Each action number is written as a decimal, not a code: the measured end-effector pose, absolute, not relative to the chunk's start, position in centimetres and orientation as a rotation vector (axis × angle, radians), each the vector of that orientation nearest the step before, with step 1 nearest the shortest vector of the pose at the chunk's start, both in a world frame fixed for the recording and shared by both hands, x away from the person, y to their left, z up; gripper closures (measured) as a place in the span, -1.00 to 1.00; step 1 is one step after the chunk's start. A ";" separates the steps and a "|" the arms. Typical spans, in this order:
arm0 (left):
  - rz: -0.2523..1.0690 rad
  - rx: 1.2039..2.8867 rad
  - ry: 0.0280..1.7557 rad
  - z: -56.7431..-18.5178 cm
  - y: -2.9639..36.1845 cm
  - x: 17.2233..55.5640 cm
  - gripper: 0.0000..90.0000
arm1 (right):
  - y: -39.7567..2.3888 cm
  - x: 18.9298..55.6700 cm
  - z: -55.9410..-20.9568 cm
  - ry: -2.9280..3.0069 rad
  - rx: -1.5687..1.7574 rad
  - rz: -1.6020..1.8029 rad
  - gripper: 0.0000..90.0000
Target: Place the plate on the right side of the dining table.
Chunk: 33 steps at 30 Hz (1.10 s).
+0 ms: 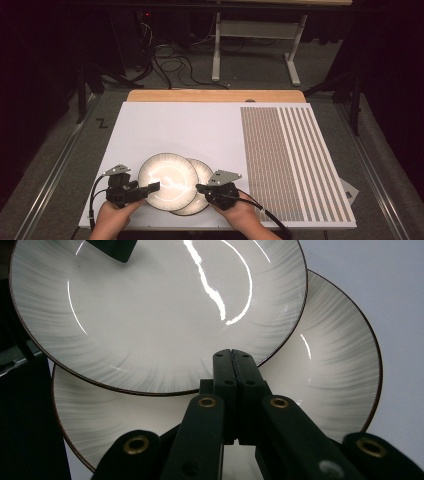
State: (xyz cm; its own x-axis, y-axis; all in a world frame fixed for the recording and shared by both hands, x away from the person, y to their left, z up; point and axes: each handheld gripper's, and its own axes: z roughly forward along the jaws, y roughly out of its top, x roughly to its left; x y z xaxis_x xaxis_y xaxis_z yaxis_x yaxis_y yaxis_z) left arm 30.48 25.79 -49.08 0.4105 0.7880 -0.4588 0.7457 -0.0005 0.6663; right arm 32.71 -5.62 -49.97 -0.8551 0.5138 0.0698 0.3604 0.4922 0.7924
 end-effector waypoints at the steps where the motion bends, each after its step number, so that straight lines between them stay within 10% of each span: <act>1: 0.056 1.743 1.344 -49.1 25.8 30.5 0.17 | -5.6 32.7 -50.0 2.558 0.759 1.294 1.00; 33: 0.062 1.721 1.347 -47.7 25.8 30.3 0.54 | -6.0 32.8 -49.6 2.530 0.770 1.304 1.00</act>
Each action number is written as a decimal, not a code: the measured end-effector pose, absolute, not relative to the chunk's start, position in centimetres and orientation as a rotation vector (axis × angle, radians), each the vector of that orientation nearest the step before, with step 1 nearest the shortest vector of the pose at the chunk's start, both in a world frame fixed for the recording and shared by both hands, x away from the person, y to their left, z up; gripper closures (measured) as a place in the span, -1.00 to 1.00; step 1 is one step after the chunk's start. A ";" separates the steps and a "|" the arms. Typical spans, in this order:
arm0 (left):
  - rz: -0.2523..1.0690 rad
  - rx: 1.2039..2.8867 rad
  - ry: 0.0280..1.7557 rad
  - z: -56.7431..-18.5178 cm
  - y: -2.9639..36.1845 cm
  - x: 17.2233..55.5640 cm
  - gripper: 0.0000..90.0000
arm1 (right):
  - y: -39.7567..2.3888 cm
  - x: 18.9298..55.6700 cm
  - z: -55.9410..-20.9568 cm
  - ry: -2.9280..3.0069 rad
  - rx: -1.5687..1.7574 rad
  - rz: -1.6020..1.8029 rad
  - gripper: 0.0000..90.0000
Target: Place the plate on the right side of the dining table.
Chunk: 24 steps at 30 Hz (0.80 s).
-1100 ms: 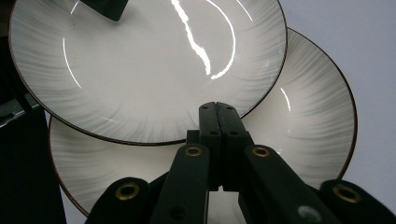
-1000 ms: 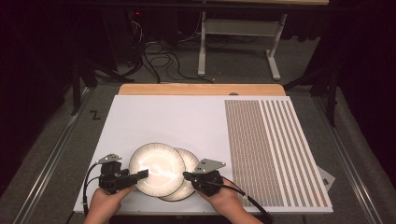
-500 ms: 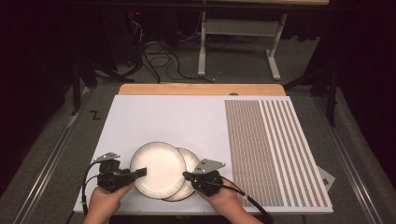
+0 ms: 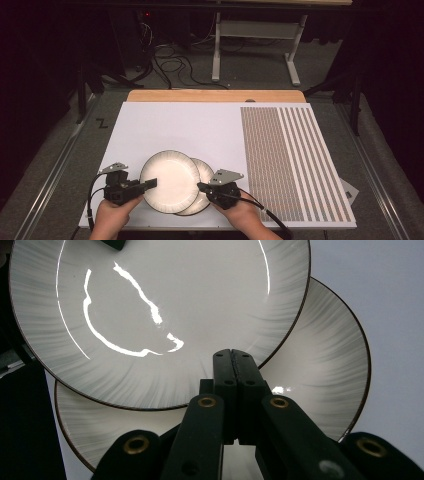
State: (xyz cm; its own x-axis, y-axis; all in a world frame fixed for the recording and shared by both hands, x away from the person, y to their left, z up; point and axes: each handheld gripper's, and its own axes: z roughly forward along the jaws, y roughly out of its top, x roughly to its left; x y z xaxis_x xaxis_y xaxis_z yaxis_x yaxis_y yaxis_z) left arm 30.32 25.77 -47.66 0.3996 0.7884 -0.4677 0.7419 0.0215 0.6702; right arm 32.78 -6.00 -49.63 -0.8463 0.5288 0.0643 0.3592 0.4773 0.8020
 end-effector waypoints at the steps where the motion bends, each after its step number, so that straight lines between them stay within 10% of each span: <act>1: 0.070 1.723 1.346 -47.6 25.7 30.3 0.54 | -6.1 32.8 -49.5 2.526 0.768 1.307 1.00; 24: 0.116 1.660 1.241 -46.4 25.4 29.4 0.71 | -8.1 32.6 -47.8 2.446 0.810 1.427 1.00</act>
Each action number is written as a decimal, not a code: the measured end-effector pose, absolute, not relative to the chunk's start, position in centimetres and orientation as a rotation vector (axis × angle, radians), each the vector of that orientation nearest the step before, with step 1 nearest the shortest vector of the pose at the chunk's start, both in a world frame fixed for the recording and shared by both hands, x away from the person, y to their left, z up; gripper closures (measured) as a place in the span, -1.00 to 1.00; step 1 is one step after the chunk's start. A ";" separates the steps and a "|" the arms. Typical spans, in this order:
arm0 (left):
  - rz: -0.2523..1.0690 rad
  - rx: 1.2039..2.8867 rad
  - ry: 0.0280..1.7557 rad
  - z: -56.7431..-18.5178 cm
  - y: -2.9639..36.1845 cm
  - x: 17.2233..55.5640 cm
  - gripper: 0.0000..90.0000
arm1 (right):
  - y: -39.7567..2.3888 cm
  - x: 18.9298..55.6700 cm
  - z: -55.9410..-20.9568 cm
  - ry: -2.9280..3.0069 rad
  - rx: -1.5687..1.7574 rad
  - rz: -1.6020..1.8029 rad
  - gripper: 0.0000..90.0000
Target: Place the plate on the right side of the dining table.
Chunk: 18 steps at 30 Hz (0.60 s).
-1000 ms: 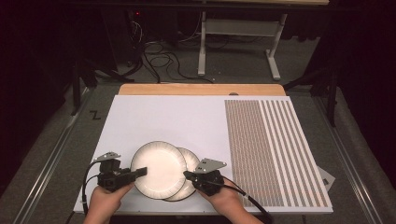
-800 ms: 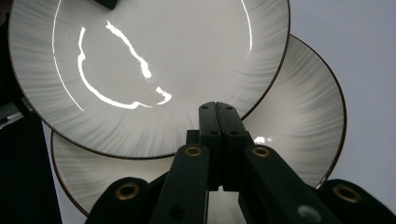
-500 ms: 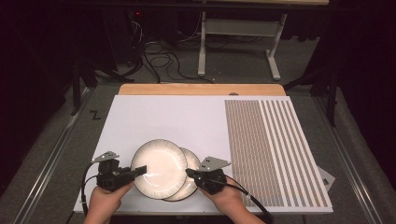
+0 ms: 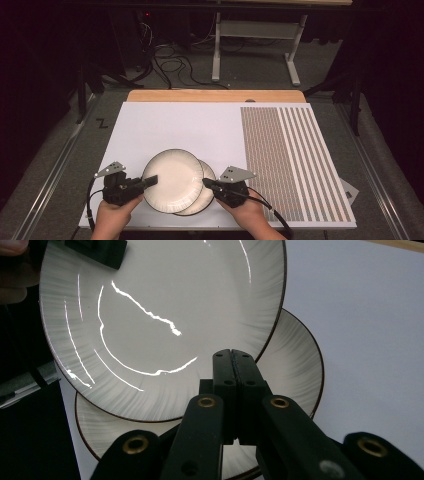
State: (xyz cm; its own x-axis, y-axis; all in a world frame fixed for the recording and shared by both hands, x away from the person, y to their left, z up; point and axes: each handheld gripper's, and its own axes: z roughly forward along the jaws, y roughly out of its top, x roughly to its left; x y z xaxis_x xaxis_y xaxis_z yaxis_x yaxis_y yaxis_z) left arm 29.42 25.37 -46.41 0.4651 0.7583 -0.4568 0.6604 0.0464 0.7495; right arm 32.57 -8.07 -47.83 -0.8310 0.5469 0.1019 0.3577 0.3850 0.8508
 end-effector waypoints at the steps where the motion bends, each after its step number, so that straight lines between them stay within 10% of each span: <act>1: 0.117 1.658 1.239 -46.4 25.3 29.4 0.72 | -8.3 32.6 -47.7 2.437 0.808 1.430 1.00; 18: 0.179 1.665 1.167 -45.8 24.7 28.8 0.74 | -12.7 32.7 -45.4 2.330 0.847 1.485 0.28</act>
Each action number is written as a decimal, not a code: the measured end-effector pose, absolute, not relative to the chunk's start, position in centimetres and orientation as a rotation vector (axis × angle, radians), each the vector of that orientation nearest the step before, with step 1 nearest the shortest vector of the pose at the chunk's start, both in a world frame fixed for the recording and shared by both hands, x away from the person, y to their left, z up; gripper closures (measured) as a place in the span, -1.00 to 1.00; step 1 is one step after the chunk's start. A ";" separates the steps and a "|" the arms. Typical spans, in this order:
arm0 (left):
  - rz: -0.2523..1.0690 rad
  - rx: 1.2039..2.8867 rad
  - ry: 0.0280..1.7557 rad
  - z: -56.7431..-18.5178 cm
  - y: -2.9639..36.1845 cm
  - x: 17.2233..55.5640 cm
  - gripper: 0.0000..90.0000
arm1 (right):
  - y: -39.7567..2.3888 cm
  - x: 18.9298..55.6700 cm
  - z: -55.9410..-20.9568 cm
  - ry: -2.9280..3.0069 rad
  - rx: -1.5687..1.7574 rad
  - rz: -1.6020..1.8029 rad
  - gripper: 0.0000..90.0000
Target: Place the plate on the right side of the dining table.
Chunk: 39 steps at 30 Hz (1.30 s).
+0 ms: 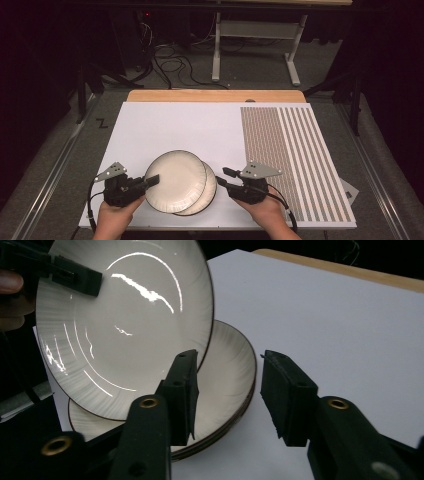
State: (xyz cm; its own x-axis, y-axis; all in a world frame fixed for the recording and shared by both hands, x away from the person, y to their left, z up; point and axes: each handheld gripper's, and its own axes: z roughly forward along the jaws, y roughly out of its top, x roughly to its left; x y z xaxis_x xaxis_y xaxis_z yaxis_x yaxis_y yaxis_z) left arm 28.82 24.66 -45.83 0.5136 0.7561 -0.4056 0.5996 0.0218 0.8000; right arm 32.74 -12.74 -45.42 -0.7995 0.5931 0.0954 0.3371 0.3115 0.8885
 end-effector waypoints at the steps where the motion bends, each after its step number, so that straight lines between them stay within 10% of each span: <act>1: 0.180 1.665 1.164 -45.8 24.7 28.8 0.74 | -13.2 32.7 -45.2 2.320 0.848 1.482 0.25; 21: 0.183 1.669 1.155 -45.9 24.7 28.9 0.74 | -19.9 31.5 -44.1 2.163 0.919 1.497 -1.00; 39: 0.188 1.672 1.146 -45.9 24.6 28.9 0.74 | -20.3 30.9 -43.7 2.103 0.902 1.539 -1.00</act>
State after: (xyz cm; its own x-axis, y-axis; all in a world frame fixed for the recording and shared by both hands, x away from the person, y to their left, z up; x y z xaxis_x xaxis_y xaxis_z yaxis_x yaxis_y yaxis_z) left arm 28.88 24.59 -45.86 0.5285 0.7524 -0.3931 0.5873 0.0103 0.8093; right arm 30.91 -20.28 -43.70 -0.7212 0.6896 0.0661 0.2717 0.1939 0.9426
